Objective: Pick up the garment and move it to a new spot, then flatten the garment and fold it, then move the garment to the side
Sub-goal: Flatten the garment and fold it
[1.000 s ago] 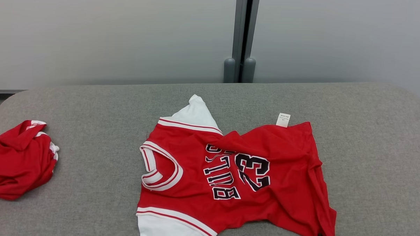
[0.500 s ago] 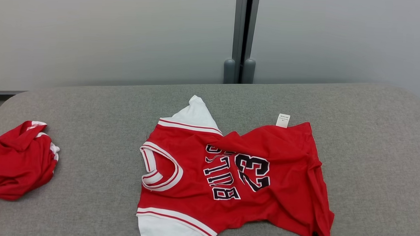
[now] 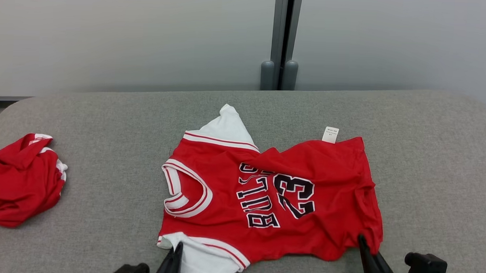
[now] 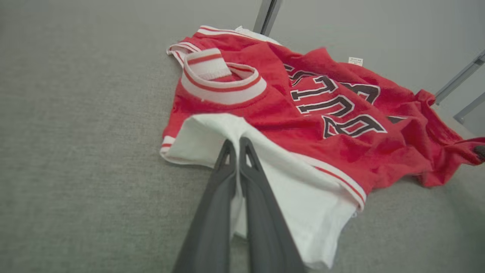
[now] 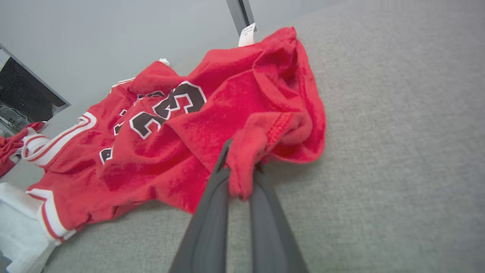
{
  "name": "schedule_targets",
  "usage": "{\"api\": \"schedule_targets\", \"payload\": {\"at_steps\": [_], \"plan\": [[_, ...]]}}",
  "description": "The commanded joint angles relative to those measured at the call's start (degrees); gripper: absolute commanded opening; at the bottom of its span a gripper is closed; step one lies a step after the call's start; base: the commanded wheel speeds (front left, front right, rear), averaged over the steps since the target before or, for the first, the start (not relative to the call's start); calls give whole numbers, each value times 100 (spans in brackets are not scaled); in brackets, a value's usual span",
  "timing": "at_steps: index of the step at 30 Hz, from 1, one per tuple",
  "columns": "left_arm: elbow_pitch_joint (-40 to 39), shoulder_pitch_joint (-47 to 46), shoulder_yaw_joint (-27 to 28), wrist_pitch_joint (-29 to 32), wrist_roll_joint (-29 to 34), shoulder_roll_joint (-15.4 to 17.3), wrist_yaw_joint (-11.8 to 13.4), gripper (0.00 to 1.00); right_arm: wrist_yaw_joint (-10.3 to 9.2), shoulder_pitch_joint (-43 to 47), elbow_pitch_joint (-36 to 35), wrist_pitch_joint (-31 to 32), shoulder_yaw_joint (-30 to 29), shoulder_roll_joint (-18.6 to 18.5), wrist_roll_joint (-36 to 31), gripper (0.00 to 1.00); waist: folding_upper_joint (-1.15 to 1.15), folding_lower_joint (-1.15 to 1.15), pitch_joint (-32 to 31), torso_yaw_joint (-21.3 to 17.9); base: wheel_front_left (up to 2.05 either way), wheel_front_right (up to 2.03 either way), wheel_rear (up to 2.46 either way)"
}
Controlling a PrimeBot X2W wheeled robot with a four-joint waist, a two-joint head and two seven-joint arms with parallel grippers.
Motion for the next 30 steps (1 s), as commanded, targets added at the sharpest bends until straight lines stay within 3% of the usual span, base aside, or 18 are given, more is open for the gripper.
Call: {"api": "schedule_targets", "payload": {"at_steps": [1, 8, 14, 25, 30], "plan": [[-158, -158, 97, -3, 53, 1, -18, 0, 3, -34, -165, -2, -15, -62, 11, 0, -2, -1, 33, -10, 0, 0, 0], [-732, -857, 590, -3, 112, 31, -45, 0, 3, -711, -816, -2, 170, -369, -9, 0, -2, -1, 275, -108, 0, 0, 0], [-741, -2311, 559, -3, -143, 324, -50, 0, 3, -1973, -840, -2, 413, -672, 113, 0, -2, -1, 745, -163, 0, 0, 0], [38, -5854, 246, 42, -668, 1084, -51, 0, 3, -5406, 231, -2, 1049, -918, 829, 0, -2, -1, 2039, -417, 0, 0, 0], [514, -7324, 339, 114, -1013, 1121, -39, 0, 3, -6818, 801, -2, 1204, -1055, 1239, 0, -2, -1, 2463, -470, 0, 0, 0]]}}
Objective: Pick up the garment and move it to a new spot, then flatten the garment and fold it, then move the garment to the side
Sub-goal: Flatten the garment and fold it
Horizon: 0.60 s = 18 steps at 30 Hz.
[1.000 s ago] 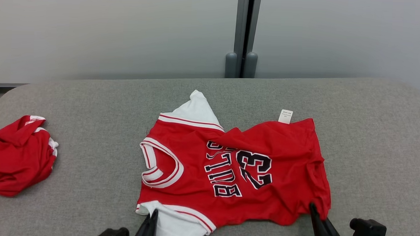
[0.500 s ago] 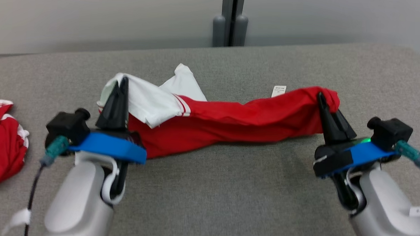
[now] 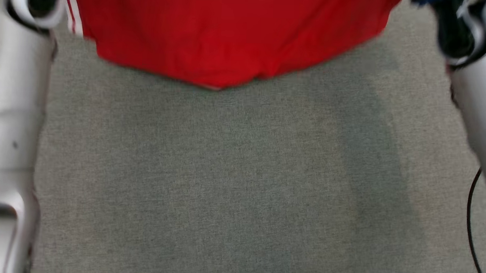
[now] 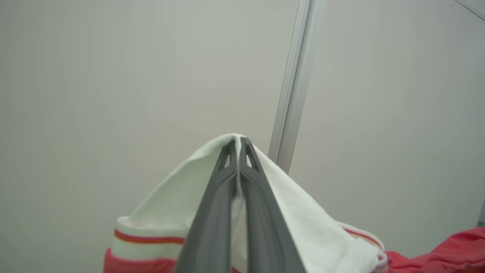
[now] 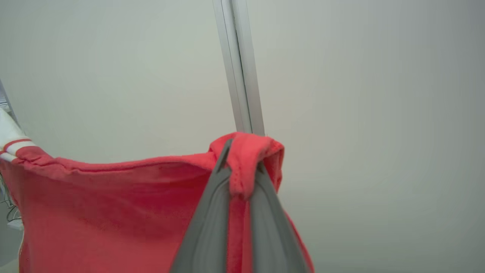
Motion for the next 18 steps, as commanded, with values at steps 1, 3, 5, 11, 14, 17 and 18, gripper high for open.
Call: {"api": "schedule_targets", "payload": {"at_steps": [1, 3, 5, 11, 14, 17, 18], "plan": [[136, -386, -23, 0, -84, 39, -11, 0, 3, -360, 150, 0, -3, -35, 122, 0, -2, -2, 143, 64, 0, 0, 0], [209, -645, -58, -6, -102, 52, -11, 0, 3, -606, 229, 0, 1, -58, 187, 0, -2, -2, 182, 61, 0, 0, 0], [394, -1084, -156, -24, -63, 109, -11, 0, 3, -991, 398, -1, 54, -124, 257, 0, -2, -2, 217, 62, 0, 0, 0], [873, -2151, -336, -76, -110, 85, -11, 0, 3, -1970, 811, 0, 137, -280, 446, 0, -2, -2, 283, 93, 0, 0, 0], [1065, -2528, -480, -92, -130, 48, -11, 0, 3, -2266, 936, 0, 210, -342, 489, 0, -2, -2, 314, 114, 0, 0, 0], [1199, -2657, -662, -115, -195, 0, -11, 0, 3, -2342, 1007, -1, 362, -358, 516, 0, -2, -2, 343, 129, 0, 0, 0], [1218, -2623, -712, -117, -219, 4, -11, 0, 3, -2296, 1011, -1, 417, -352, 540, 0, -2, -2, 353, 134, 0, 0, 0]]}}
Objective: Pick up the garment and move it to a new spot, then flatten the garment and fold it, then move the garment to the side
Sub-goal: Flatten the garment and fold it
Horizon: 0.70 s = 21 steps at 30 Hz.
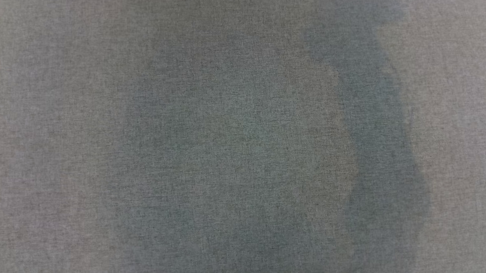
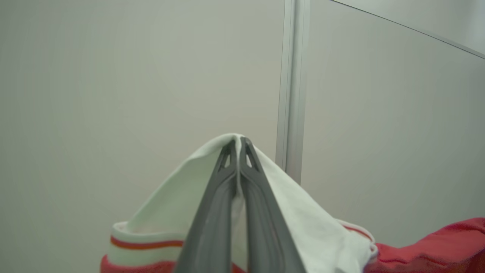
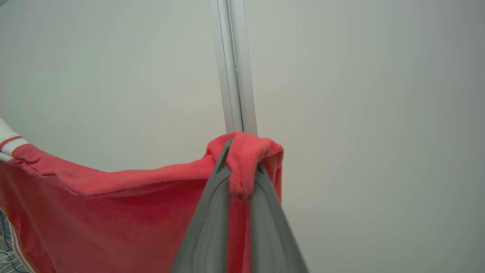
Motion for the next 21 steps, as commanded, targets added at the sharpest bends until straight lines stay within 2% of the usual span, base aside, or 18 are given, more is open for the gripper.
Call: {"api": "schedule_targets", "payload": {"at_steps": [1, 10, 14, 16, 21], "plan": [[22, 66, -43, -25, -22, 2, -11, 0, 3, 94, 21, -1, 25, -17, 82, 0, 0, 0, 12, 7, 0, 0, 0], [-503, 1485, 26, -32, 13, 92, -11, 0, 3, 1322, -107, -1, 239, 91, 324, 0, 0, 0, 26, 59, 0, 0, 0], [-924, 2630, 86, -27, 166, 129, -11, 0, 3, 2176, -401, 0, 212, 195, 372, 0, 0, 0, -110, 44, 0, 0, 0], [-1227, 3171, 320, -28, 203, 169, -11, 0, 3, 2641, -613, 0, 254, 189, 285, 0, 0, 0, -190, 38, 0, 0, 0], [-1880, 4725, 696, -27, 441, 14, 2, 0, 3, 3851, -1037, -1, 228, 240, 398, 0, 0, 0, -474, 28, 0, 0, 0]]}}
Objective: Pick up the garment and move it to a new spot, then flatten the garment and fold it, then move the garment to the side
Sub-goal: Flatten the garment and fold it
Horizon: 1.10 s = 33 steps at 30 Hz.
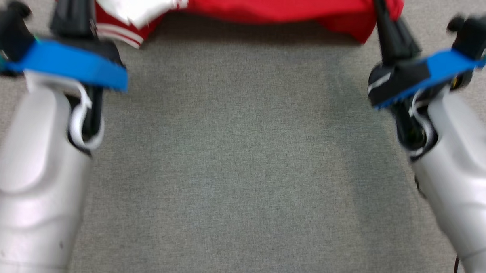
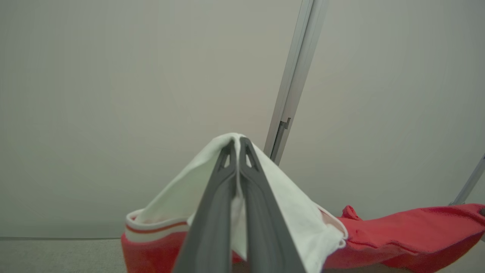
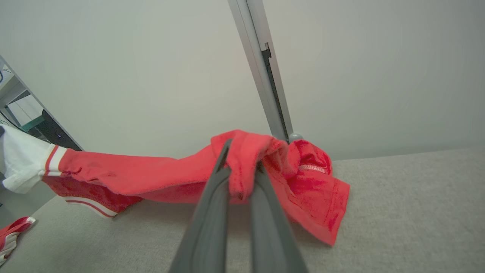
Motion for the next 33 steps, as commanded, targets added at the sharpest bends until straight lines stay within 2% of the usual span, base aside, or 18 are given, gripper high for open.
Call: {"api": "schedule_targets", "payload": {"at_steps": [1, 8, 14, 22, 33], "plan": [[-102, 249, 50, -12, 81, -70, 2, 0, 3, 260, -72, -2, -25, -2, 73, 0, 1, 1, -100, -35, 0, 0, 0], [-778, 2032, 607, -12, 353, -581, 37, 0, 3, 1692, -419, -2, 178, -84, 139, 0, 1, 1, -570, -13, 0, 0, 0], [-1092, 3264, 957, -13, 508, -877, 14, 0, 3, 2656, -533, -2, 321, -92, 317, 0, 1, 1, -984, -33, 0, 0, 0], [-1289, 4579, 1150, -13, 563, -1059, -8, 0, 3, 3744, -641, -2, 321, -138, 423, 0, 1, 1, -1535, -24, 0, 0, 0], [-1673, 5865, 1037, -13, 644, -1129, 40, 0, 3, 5055, -1001, -1, 77, -279, 466, 0, 1, 1, -2054, 119, 0, 0, 0]]}}
